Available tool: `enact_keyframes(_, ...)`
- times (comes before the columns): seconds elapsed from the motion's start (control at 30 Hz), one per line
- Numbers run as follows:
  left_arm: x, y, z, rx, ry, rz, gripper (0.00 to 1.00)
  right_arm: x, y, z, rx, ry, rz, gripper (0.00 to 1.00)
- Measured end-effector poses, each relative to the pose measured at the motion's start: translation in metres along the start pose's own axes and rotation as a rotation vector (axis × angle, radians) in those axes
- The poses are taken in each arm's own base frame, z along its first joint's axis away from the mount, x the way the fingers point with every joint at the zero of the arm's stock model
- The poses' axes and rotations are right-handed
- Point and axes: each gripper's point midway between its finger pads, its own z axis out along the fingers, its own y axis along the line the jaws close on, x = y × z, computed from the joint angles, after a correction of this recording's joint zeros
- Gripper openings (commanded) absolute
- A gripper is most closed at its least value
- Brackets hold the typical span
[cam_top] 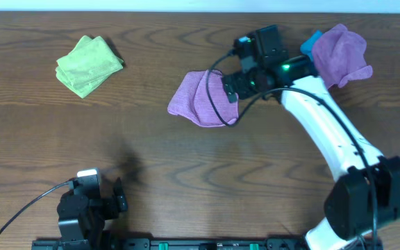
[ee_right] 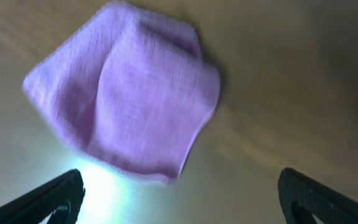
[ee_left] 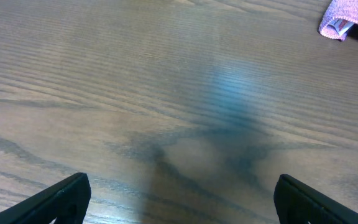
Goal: Fold the cloth
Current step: 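Lift the purple cloth with the right gripper and drag it leftward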
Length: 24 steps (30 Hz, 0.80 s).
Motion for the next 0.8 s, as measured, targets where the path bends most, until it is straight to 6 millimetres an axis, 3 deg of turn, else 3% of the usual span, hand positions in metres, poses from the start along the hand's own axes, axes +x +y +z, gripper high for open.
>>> enact_keyframes(0.17,0.0,0.0,0.0,0.0,0.0,0.0,0.95,0.029,0.005,0.005,-0.12,0.093,0.131,0.99)
enact_keyframes(0.53,0.0,0.0,0.0,0.0,0.0,0.0,0.95,0.081,0.031,0.058,-0.34,0.131,0.343,0.92)
enact_keyframes(0.8,0.0,0.0,0.0,0.0,0.0,0.0,0.95,0.093,0.027,0.075,-0.319,0.111,0.409,0.88)
